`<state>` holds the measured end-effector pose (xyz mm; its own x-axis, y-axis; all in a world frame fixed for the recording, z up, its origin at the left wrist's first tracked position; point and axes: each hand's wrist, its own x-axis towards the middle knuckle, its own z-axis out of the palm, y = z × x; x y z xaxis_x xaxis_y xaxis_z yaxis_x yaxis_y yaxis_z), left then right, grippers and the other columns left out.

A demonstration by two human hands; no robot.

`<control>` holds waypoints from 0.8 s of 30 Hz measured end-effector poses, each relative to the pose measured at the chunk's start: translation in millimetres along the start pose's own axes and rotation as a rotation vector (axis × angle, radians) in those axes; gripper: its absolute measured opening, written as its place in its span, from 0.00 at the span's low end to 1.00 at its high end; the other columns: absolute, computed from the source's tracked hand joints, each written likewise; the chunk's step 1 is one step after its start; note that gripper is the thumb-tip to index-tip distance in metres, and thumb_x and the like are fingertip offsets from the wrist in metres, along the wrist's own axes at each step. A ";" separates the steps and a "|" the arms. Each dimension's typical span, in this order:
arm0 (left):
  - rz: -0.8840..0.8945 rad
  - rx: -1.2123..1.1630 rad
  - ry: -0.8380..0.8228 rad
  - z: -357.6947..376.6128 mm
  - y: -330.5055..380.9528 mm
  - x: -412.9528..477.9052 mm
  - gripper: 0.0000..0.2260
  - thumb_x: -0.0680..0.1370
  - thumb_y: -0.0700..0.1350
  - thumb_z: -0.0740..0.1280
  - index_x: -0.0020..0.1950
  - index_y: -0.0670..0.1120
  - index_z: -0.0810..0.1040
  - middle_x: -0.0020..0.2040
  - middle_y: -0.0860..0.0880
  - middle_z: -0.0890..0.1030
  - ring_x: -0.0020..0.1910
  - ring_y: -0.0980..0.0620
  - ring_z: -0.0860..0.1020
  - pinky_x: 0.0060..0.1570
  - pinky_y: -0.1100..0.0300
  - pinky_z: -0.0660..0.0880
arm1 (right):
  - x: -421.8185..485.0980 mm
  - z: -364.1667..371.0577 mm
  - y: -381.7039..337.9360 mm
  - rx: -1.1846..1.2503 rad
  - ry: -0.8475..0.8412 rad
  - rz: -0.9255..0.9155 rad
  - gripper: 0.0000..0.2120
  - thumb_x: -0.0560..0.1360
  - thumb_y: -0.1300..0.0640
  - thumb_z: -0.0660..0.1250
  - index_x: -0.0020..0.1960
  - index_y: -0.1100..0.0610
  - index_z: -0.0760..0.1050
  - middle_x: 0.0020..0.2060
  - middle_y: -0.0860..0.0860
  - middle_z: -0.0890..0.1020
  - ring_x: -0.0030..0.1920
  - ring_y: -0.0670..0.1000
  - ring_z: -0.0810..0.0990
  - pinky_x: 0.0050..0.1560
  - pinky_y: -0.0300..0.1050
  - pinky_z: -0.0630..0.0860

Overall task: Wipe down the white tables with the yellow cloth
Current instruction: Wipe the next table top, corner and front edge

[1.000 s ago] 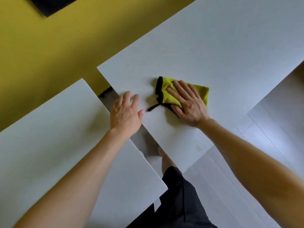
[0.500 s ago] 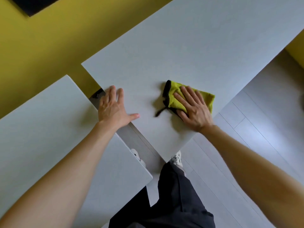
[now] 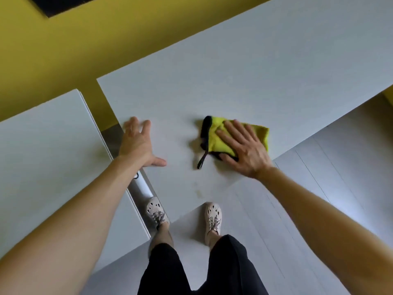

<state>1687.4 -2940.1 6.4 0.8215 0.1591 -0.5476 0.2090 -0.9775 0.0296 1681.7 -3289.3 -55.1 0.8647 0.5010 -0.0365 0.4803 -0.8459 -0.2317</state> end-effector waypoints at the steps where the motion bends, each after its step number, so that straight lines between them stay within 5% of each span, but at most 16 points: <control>1: -0.011 -0.038 -0.004 0.2 -0.1 -0.8 0.69 0.59 0.69 0.86 0.87 0.49 0.48 0.86 0.38 0.43 0.87 0.37 0.43 0.86 0.47 0.52 | 8.2 -10.3 28.0 -0.008 0.001 0.139 0.38 0.83 0.28 0.58 0.88 0.42 0.56 0.88 0.49 0.55 0.88 0.57 0.50 0.84 0.69 0.54; 3: -0.037 -0.076 -0.007 0.3 -0.4 -1.8 0.69 0.60 0.66 0.87 0.88 0.50 0.48 0.87 0.41 0.41 0.87 0.41 0.40 0.86 0.49 0.50 | 20.9 -20.2 56.8 -0.026 -0.035 0.316 0.39 0.82 0.25 0.55 0.88 0.39 0.51 0.89 0.49 0.51 0.88 0.57 0.46 0.85 0.69 0.48; 5: -0.035 -0.089 -0.007 -1.0 1.1 -2.3 0.69 0.59 0.65 0.88 0.88 0.50 0.49 0.87 0.42 0.41 0.88 0.42 0.40 0.86 0.49 0.49 | 27.5 -18.0 41.7 -0.064 -0.031 0.307 0.38 0.84 0.27 0.53 0.88 0.39 0.48 0.89 0.51 0.49 0.88 0.59 0.43 0.84 0.71 0.45; 11: -0.028 -0.088 0.015 -1.3 3.4 -5.6 0.68 0.58 0.60 0.90 0.87 0.48 0.52 0.86 0.40 0.45 0.87 0.39 0.44 0.84 0.51 0.50 | -5.5 19.3 -105.2 -0.024 -0.169 -0.368 0.35 0.86 0.32 0.55 0.89 0.42 0.51 0.89 0.53 0.48 0.88 0.60 0.42 0.85 0.71 0.44; 14: -0.045 -0.087 0.007 -1.6 4.3 -5.2 0.68 0.58 0.59 0.90 0.87 0.50 0.52 0.87 0.41 0.44 0.87 0.40 0.43 0.85 0.50 0.51 | 10.5 20.2 -81.5 -0.001 -0.183 -0.471 0.36 0.85 0.30 0.56 0.88 0.42 0.52 0.89 0.50 0.49 0.88 0.57 0.44 0.86 0.66 0.45; 17: -0.047 -0.063 -0.015 -6.8 4.5 -7.4 0.69 0.59 0.67 0.87 0.87 0.51 0.48 0.88 0.42 0.42 0.88 0.40 0.41 0.85 0.48 0.51 | 52.5 6.4 -6.1 -0.011 -0.108 -0.276 0.41 0.80 0.25 0.58 0.87 0.43 0.58 0.88 0.51 0.57 0.87 0.60 0.53 0.84 0.67 0.54; 20: -0.033 -0.015 -0.021 -15.5 4.2 -11.9 0.68 0.60 0.71 0.84 0.86 0.54 0.46 0.87 0.45 0.42 0.88 0.42 0.42 0.83 0.46 0.59 | 115.1 -23.2 74.4 -0.040 -0.071 0.083 0.44 0.79 0.21 0.55 0.88 0.44 0.57 0.88 0.52 0.56 0.88 0.60 0.52 0.84 0.70 0.52; 24: 0.002 0.031 -0.022 -37.5 3.0 -1.6 0.60 0.60 0.69 0.85 0.84 0.54 0.58 0.80 0.47 0.59 0.82 0.43 0.59 0.74 0.48 0.70 | 151.8 -30.5 89.3 -0.087 -0.066 0.191 0.41 0.83 0.26 0.48 0.89 0.47 0.51 0.88 0.56 0.50 0.88 0.57 0.44 0.86 0.66 0.46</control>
<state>1706.6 -2938.1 38.7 0.8100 0.1542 -0.5657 0.1903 -0.9817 0.0050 1860.3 -3294.3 -51.6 0.9310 0.3387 -0.1357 0.3223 -0.9377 -0.1297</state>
